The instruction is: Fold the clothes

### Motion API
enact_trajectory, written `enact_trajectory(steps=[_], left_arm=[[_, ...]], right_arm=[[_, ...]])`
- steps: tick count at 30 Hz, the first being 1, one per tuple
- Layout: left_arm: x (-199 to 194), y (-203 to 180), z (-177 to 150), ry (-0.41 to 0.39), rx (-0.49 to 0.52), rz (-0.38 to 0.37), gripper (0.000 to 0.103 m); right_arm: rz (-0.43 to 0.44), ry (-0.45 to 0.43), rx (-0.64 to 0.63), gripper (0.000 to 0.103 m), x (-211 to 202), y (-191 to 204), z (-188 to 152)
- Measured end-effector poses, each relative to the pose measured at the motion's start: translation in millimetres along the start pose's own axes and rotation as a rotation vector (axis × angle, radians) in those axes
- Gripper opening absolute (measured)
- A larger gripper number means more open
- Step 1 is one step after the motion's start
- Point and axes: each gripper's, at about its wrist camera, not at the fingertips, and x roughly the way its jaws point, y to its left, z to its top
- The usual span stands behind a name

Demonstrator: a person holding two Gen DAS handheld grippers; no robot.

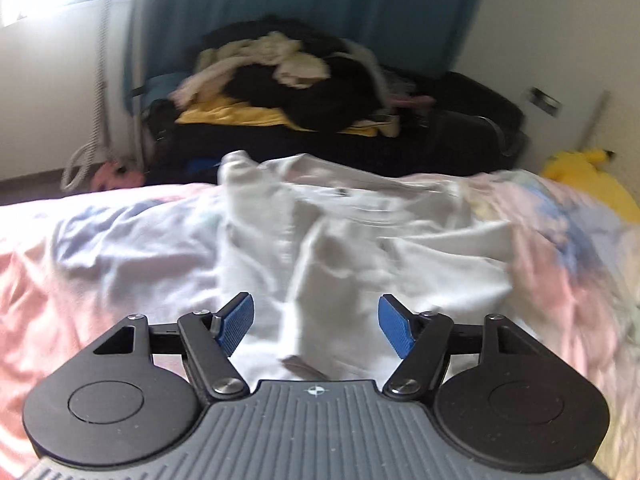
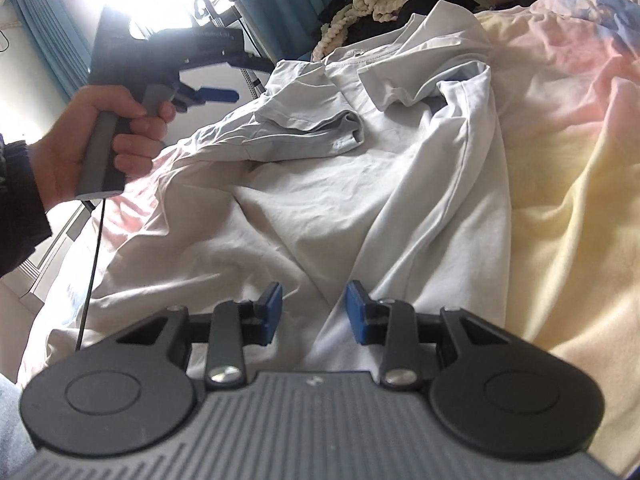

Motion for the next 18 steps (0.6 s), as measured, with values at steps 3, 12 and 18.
enact_trajectory(steps=[3, 12, 18], left_arm=[[9.8, -1.7, 1.3, 0.043, -0.004, -0.01, 0.069], [29.7, -33.3, 12.5, 0.172, 0.109, 0.087, 0.002], [45.8, -62.0, 32.2, 0.164, 0.088, 0.069, 0.002]], right_arm=[[0.001, 0.0, 0.002, 0.037, 0.4, -0.8, -0.4], [0.01, -0.004, 0.017, 0.038, 1.7, -2.7, 0.2], [0.012, -0.007, 0.022, 0.039, 4.3, -3.8, -2.5]])
